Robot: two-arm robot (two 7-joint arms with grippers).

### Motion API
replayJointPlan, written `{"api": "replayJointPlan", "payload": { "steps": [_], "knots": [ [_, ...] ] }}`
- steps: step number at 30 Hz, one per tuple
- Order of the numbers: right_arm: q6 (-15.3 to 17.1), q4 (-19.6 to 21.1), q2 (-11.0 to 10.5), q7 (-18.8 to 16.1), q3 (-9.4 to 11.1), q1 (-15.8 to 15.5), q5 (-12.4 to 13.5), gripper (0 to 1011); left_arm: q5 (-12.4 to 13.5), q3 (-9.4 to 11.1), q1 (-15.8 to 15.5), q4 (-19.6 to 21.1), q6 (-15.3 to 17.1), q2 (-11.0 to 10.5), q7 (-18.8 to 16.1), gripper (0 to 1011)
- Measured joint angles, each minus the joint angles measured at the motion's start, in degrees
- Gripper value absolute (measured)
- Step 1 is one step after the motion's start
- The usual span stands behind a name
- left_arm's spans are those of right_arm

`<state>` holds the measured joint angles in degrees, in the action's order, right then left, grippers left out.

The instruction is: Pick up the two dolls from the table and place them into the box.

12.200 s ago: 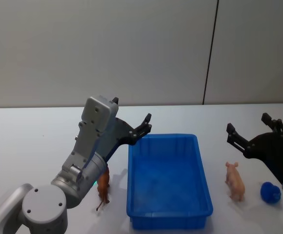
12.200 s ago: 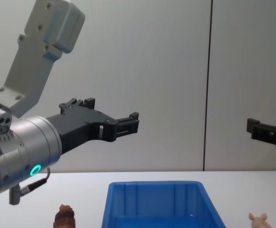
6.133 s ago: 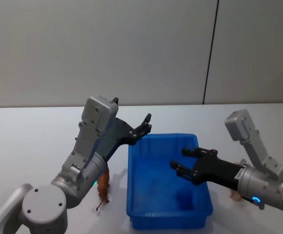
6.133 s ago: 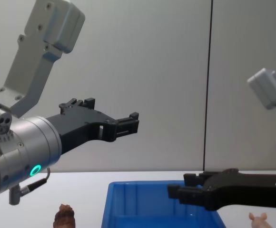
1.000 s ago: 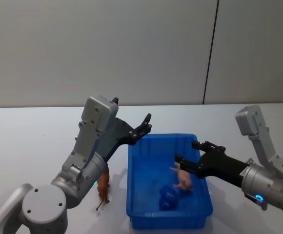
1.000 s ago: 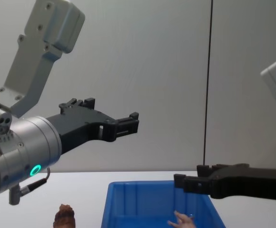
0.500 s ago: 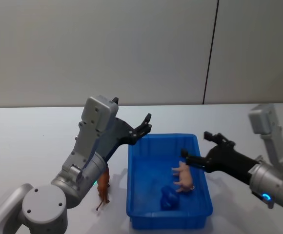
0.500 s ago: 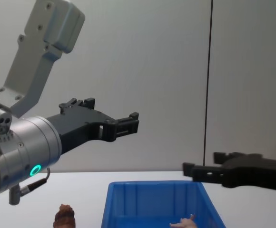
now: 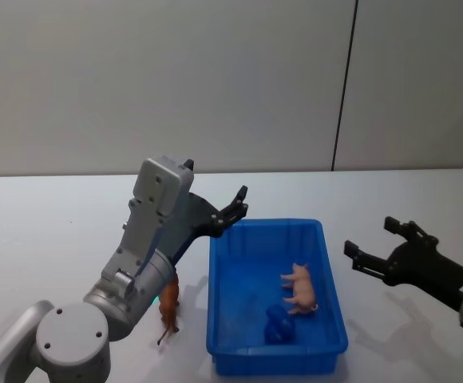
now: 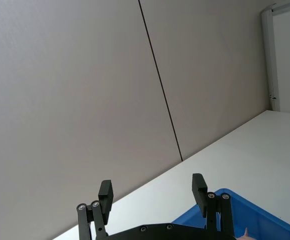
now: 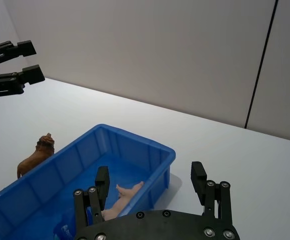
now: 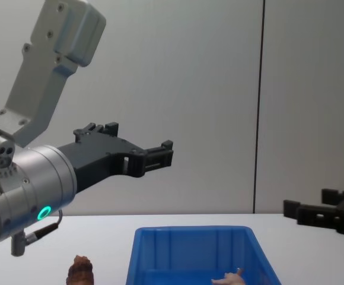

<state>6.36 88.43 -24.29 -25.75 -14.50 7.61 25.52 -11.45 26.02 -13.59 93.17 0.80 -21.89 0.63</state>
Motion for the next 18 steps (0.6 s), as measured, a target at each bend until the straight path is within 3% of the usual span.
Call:
{"api": "replayJointPlan", "payload": {
  "steps": [9, 18],
  "knots": [
    [-0.62, 0.96, -1.62, 0.39, 0.98, -1.47, 1.42, 1001, 0.01, -0.1, 0.72, 0.78, 1.58, -0.24, -1.48, 1001],
    [-0.95, 1.46, -2.56, 0.62, 1.55, -2.33, 2.21, 1001, -2.96, -0.64, 4.04, 3.79, 5.85, -2.01, -6.36, 1001]
  ]
}}
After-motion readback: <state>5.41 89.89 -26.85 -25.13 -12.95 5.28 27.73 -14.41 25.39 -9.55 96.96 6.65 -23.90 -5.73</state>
